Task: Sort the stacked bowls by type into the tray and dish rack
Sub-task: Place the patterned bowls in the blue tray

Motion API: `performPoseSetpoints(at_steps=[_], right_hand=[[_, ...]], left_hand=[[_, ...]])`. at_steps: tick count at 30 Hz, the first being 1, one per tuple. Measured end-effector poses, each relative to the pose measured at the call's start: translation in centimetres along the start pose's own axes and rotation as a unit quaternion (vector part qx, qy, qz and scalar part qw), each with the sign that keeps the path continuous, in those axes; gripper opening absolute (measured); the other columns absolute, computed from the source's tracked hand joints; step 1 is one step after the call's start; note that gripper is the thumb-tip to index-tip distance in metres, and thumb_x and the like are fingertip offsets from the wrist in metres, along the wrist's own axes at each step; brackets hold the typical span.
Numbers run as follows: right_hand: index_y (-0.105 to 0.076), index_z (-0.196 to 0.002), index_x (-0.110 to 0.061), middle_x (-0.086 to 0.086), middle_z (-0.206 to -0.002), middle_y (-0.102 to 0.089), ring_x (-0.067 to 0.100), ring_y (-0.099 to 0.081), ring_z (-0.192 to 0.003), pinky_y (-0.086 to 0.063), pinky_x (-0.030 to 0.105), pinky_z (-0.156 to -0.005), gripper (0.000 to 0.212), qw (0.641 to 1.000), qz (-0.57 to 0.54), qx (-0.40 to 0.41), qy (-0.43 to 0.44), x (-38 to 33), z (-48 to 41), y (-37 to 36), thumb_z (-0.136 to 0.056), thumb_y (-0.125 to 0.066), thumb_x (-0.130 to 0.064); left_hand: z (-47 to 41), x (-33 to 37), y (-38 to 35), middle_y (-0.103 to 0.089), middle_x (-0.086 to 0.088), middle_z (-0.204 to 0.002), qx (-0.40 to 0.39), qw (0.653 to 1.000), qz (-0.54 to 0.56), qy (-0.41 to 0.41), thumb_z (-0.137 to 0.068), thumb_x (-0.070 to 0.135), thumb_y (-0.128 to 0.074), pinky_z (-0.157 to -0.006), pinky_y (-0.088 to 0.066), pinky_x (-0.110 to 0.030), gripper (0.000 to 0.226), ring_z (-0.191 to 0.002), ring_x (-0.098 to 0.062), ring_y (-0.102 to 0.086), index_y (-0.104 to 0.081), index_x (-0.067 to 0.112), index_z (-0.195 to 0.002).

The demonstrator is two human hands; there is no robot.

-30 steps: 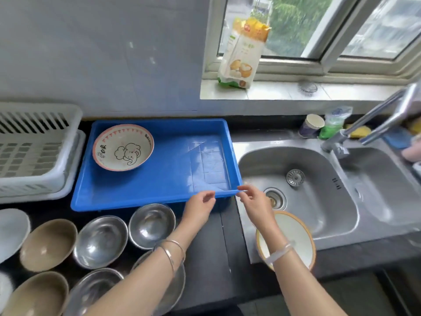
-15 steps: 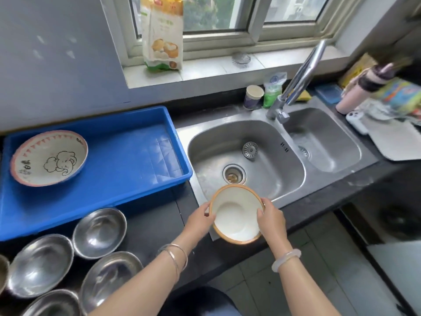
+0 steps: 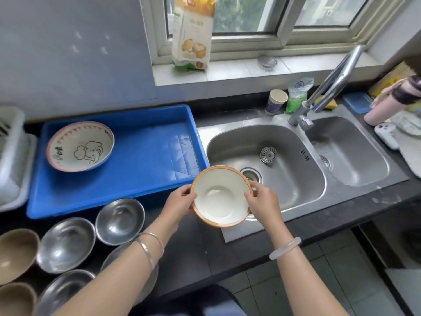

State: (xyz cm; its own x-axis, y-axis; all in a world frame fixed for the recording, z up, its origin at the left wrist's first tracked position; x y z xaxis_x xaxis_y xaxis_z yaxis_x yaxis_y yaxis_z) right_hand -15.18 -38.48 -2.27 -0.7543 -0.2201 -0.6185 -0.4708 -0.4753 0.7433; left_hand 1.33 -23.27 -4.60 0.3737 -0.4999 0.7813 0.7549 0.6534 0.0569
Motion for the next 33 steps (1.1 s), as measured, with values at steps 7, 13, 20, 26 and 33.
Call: performPoseSetpoints(at_steps=[7,13,20,26,33], right_hand=[[-0.065,-0.107,-0.021,-0.004,-0.077,-0.07,0.016,-0.069,-0.065,-0.059,0.03,-0.059,0.025,0.995,-0.066,-0.051,0.048,-8.8,-2.1,-2.8,-0.085,-0.057,-0.014],[-0.062,-0.109,-0.02,0.001,-0.085,-0.069,0.015,-0.07,-0.062,-0.061,0.035,-0.061,0.026,0.988,-0.073,-0.104,0.091,-16.7,-4.0,-6.4,-0.085,-0.057,-0.013],[-0.062,-0.101,-0.017,-0.001,-0.075,-0.065,0.007,-0.065,-0.044,-0.052,0.018,-0.043,0.022,0.974,-0.114,-0.162,0.113,-24.6,-5.8,-13.2,-0.084,-0.055,-0.006],[-0.063,-0.103,-0.011,0.006,-0.078,-0.065,0.011,-0.066,-0.048,-0.055,0.022,-0.046,0.025,0.965,-0.171,-0.191,0.06,-29.1,-7.7,-19.0,-0.081,-0.055,-0.003],[-0.065,-0.101,-0.013,0.008,-0.088,-0.068,0.018,-0.067,-0.058,-0.062,0.039,-0.064,0.023,0.969,-0.179,-0.163,0.043,-32.3,-10.1,-24.6,-0.081,-0.057,-0.006]], left_hand=[[0.7,2.7,8.2,-0.062,-0.004,-0.089,0.09,0.993,0.072,-0.039,-0.09,0.013,-0.054,-0.059,-0.056,-0.019,0.008,-0.068,-0.013,-0.06,-0.06,0.016,-0.087],[1.1,4.4,15.5,-0.063,0.002,-0.089,0.144,0.982,0.106,-0.061,-0.092,0.022,-0.054,-0.065,-0.054,-0.016,0.01,-0.066,-0.01,-0.062,-0.061,0.016,-0.096],[-0.4,4.2,23.0,-0.061,-0.002,-0.092,0.218,0.955,0.189,-0.069,-0.093,0.018,-0.052,-0.071,-0.054,-0.02,0.014,-0.075,-0.012,-0.06,-0.056,0.009,-0.103],[-3.2,3.6,28.6,-0.064,-0.001,-0.103,0.259,0.933,0.222,-0.119,-0.09,0.016,-0.055,-0.097,-0.048,-0.034,0.012,-0.101,-0.018,-0.059,-0.059,0.017,-0.102],[-7.0,3.4,32.2,-0.058,0.009,-0.115,0.289,0.926,0.193,-0.149,-0.093,0.009,-0.046,-0.07,-0.045,-0.007,0.036,-0.103,-0.009,-0.053,-0.054,0.024,-0.126]])
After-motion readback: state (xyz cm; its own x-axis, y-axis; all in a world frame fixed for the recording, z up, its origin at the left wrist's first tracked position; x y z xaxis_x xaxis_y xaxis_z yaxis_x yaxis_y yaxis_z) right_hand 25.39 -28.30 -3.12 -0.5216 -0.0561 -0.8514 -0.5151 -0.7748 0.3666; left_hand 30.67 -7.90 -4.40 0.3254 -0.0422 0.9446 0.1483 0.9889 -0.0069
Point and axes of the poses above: each hand's wrist, its own z-axis away from the middle knuckle, its own y-axis out of the back of the hand, x = y × z, the point moved 5 cm from there along -z, towards the middle knuckle
